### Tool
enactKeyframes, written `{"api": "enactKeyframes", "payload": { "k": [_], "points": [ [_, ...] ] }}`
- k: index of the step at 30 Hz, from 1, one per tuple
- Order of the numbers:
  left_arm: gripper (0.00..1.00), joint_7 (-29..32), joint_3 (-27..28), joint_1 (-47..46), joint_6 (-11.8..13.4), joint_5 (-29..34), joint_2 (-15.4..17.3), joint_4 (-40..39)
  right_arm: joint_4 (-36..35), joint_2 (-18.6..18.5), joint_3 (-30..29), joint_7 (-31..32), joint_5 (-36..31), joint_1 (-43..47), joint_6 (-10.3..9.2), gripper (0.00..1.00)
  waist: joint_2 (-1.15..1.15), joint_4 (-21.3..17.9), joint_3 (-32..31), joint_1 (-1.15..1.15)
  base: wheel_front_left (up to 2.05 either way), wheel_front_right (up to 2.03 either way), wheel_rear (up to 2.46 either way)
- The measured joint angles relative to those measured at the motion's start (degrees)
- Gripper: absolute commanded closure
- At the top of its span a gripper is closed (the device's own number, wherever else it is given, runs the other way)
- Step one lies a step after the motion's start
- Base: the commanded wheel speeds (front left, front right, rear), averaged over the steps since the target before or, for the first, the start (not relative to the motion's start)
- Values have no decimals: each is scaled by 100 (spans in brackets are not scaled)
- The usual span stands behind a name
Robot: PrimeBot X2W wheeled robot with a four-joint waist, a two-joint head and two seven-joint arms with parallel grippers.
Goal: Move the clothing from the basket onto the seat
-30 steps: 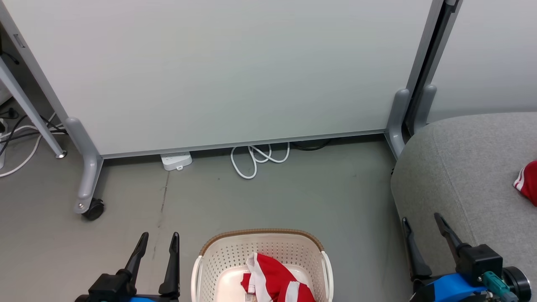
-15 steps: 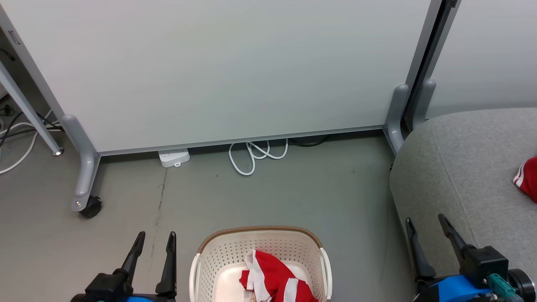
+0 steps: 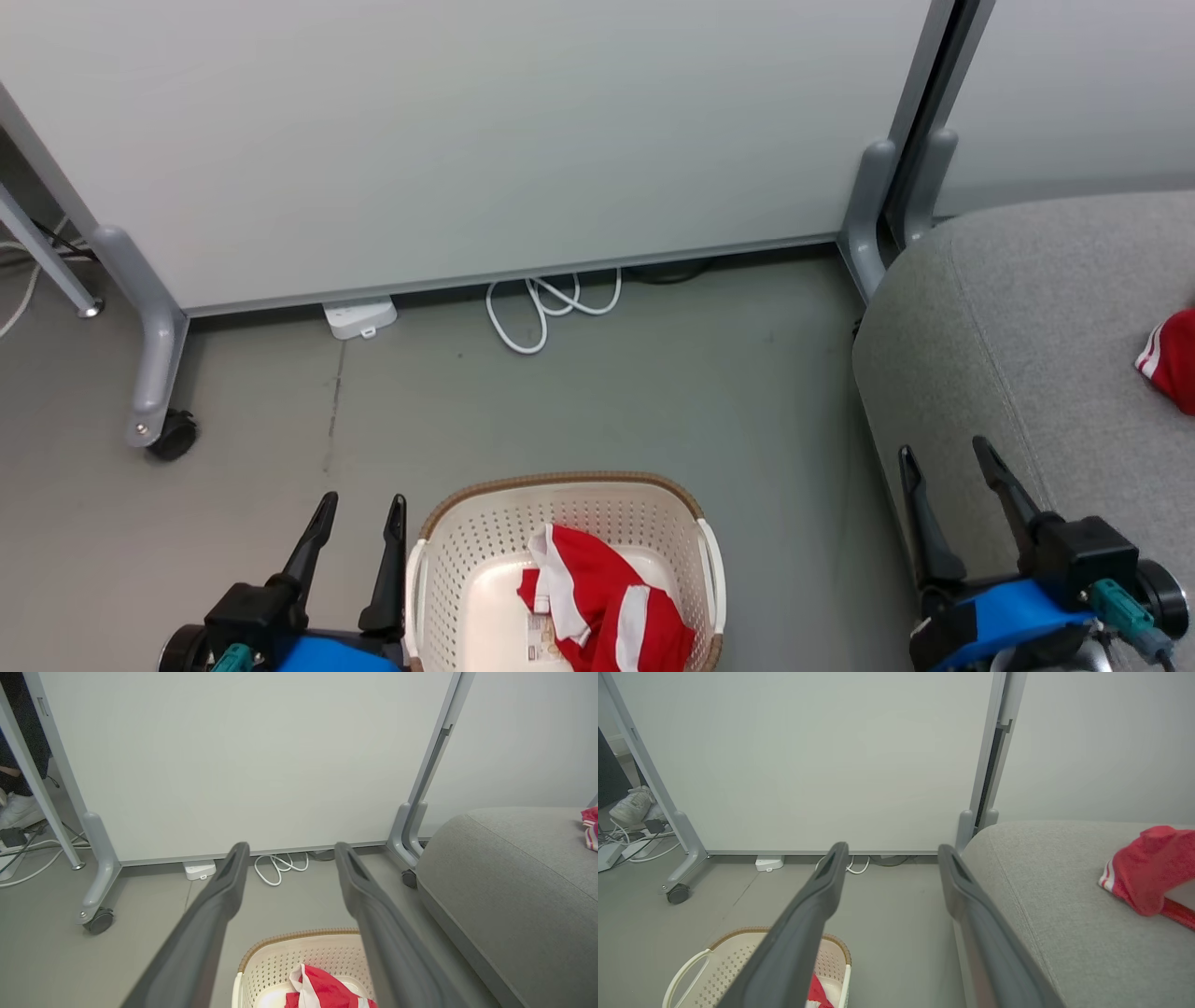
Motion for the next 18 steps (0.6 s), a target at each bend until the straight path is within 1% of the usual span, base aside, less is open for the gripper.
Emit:
{"api": "enactKeyframes", "payload": {
  "k": [5,10,11,12,18],
  "points": [
    [0,1,-149,-343,-35,60,2,171,-207,0,31,-43,-40,-400,0,0,0,-141,463,0,0,0,0],
    [0,0,-447,-857,-52,142,29,549,-320,0,100,-70,-57,-857,0,0,0,-333,1113,1,0,0,0],
    [0,1,-520,-1008,-52,142,45,669,-341,0,125,-83,-78,-977,0,0,0,-376,1264,1,0,0,0],
    [0,0,-675,-1322,-54,143,68,920,-368,0,179,-100,-109,-1201,0,0,0,-464,1561,2,0,0,0],
    [0,1,-1326,-2217,-59,5,190,1945,-468,-1,300,-209,-104,-1722,0,0,0,-801,2452,2,0,0,0]
  ]
}}
